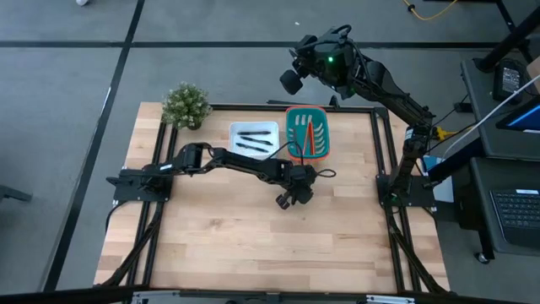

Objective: Sort pens & pencils
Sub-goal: Put the black ballpen into the white bin

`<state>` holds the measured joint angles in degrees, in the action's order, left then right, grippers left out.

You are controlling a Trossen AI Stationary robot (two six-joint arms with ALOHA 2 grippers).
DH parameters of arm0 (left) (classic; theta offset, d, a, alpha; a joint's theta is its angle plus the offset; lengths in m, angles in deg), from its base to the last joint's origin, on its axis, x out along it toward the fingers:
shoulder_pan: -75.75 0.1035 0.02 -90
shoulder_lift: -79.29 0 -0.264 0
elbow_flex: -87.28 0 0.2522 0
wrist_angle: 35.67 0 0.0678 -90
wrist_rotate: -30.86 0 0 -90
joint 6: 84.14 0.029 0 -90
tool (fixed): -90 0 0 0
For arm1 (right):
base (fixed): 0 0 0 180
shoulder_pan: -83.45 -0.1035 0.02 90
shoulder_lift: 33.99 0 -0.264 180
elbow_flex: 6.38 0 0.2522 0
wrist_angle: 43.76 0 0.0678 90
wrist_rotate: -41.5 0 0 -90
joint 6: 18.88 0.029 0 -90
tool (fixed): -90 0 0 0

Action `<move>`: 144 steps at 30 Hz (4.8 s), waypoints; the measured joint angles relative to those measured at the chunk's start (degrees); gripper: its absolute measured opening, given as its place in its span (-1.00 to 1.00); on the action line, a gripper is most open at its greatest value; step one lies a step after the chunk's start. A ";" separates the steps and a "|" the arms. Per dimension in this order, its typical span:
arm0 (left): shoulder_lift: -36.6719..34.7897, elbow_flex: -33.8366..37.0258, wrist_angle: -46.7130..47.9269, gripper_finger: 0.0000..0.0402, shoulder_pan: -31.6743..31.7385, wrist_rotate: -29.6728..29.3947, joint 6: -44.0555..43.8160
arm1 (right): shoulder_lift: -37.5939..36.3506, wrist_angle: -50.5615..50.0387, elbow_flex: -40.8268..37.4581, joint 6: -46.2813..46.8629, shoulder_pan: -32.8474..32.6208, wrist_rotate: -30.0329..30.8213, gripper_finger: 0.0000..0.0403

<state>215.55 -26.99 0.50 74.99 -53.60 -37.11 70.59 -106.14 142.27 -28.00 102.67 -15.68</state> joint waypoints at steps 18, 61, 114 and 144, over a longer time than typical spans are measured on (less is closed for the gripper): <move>-0.99 0.07 1.71 -0.90 -5.22 -14.10 -6.60 | 0.00 -0.51 0.00 -0.13 -1.92 0.55 -0.62; -8.39 0.31 19.23 -0.65 -2.19 -14.79 0.37 | 0.00 -2.23 0.00 1.11 -2.27 0.61 -0.62; -7.97 4.94 14.61 -0.91 -4.73 -15.33 -7.73 | -0.02 -2.20 0.00 2.67 -2.60 0.56 -0.62; -37.48 16.40 33.58 -0.91 12.60 -18.83 -21.18 | -0.09 -5.56 0.00 4.20 -3.72 1.22 -0.62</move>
<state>178.08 -10.59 34.08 87.59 -72.43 -58.29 70.50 -111.70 142.27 -23.81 98.95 -14.46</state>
